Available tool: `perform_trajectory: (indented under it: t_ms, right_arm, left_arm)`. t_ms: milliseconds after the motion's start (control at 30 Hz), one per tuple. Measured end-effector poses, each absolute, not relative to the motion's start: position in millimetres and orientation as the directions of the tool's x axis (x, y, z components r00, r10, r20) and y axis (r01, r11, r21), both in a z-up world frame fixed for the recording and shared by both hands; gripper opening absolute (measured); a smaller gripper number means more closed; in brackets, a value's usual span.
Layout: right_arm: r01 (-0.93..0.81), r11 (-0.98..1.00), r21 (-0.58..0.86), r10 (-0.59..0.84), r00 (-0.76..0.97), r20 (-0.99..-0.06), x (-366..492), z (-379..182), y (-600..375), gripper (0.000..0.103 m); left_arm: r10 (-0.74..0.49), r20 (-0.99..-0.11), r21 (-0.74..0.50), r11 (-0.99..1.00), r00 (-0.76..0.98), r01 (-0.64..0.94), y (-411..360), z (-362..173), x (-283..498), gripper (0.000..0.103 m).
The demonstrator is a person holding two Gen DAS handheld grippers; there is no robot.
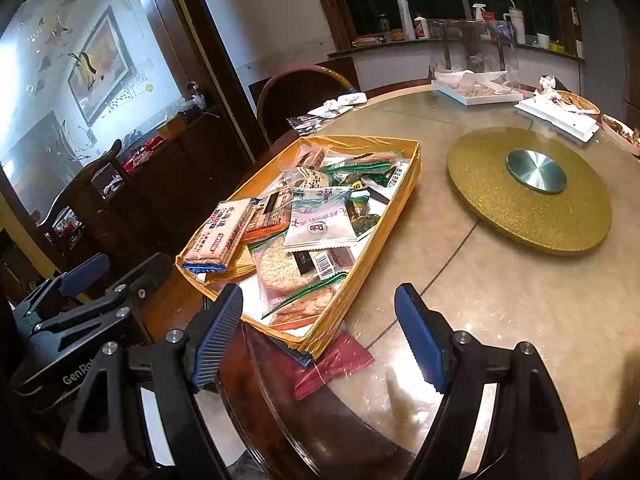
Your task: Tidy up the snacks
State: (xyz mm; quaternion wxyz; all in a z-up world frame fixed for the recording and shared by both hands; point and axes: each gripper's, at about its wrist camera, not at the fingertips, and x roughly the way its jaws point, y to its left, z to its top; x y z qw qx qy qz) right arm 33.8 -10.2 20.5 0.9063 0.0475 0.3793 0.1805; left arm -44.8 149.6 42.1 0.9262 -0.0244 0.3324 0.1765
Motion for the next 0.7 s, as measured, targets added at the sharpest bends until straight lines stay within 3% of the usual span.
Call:
perform_trajectory:
  t_ms: [400, 700]
  right_arm:
    - [-0.281, 0.944, 0.174, 0.321, 0.656, -0.683, 40.7, 13.9, -3.5, 0.079]
    - [-0.281, 0.952, 0.125, 0.287, 0.669, -0.686, 49.1, 11.1, 3.9, 0.079]
  left_arm:
    - [0.311, -0.651, 0.023, 0.920, 0.692, -0.392, 166.1, 24.8, -32.7, 0.086]
    - [0.340, -0.649, 0.100, 0.925, 0.680, -0.367, 171.0, 17.9, -14.2, 0.086]
